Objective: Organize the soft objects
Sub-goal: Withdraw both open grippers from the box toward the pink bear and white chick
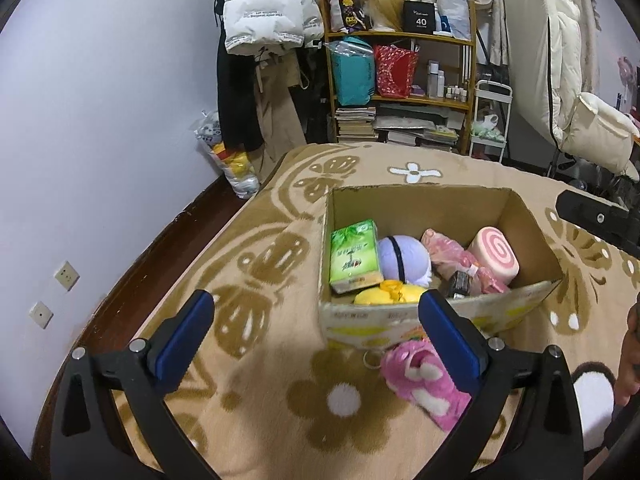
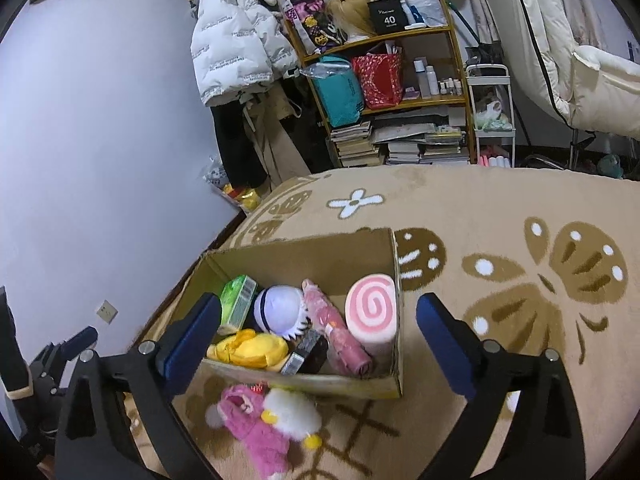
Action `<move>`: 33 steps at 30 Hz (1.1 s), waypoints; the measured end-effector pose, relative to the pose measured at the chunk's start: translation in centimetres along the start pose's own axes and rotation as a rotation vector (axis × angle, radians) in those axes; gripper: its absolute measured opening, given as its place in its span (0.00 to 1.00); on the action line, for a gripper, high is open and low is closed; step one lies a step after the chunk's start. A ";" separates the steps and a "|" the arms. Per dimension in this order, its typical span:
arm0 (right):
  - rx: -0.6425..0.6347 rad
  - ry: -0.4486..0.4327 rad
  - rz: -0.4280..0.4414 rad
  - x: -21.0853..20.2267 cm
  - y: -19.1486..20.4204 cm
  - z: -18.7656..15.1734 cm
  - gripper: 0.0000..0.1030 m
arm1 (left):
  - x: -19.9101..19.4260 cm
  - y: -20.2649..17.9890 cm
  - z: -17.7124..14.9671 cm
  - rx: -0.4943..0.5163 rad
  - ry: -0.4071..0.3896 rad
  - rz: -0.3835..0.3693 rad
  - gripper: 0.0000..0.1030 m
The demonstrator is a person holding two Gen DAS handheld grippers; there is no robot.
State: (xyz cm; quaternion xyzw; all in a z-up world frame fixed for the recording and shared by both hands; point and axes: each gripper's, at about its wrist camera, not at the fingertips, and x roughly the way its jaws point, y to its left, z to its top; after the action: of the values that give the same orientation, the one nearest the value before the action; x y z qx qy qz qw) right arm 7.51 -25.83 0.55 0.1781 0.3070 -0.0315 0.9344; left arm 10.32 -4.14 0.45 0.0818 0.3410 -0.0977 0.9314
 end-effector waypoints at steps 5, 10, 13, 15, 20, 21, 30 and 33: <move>-0.006 0.022 -0.003 -0.8 0.3 -1.0 0.99 | -1.1 0.0 -0.6 0.000 0.016 0.005 0.98; -0.009 0.049 -0.004 -1.6 0.2 -1.9 0.99 | -2.3 -0.6 -1.1 0.027 0.011 0.014 0.98; -0.007 0.065 -0.008 -1.8 0.3 -2.5 0.99 | -2.6 -0.9 -1.6 0.027 0.021 0.004 0.98; -0.001 0.076 -0.006 -1.8 0.4 -3.0 0.99 | -2.8 -1.1 -2.1 0.028 0.029 -0.002 0.98; 0.020 0.109 -0.001 -1.4 0.2 -4.3 0.99 | -2.7 -1.7 -3.4 0.033 0.054 -0.026 0.98; 0.024 0.118 0.000 -1.2 0.1 -4.5 0.99 | -2.5 -1.8 -3.6 0.034 0.062 -0.029 0.98; 0.061 0.181 0.004 0.5 -0.8 -5.5 0.99 | -1.1 -2.7 -4.5 0.051 0.100 -0.036 0.98; 0.075 0.200 0.006 1.2 -1.0 -5.7 0.99 | -0.6 -2.8 -4.6 0.050 0.112 -0.039 0.98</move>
State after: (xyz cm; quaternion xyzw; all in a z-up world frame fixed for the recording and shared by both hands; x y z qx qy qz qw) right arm 5.11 -24.68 -4.70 0.2161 0.3967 -0.0225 0.8919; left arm 6.30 -5.78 -2.88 0.1039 0.3914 -0.1196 0.9065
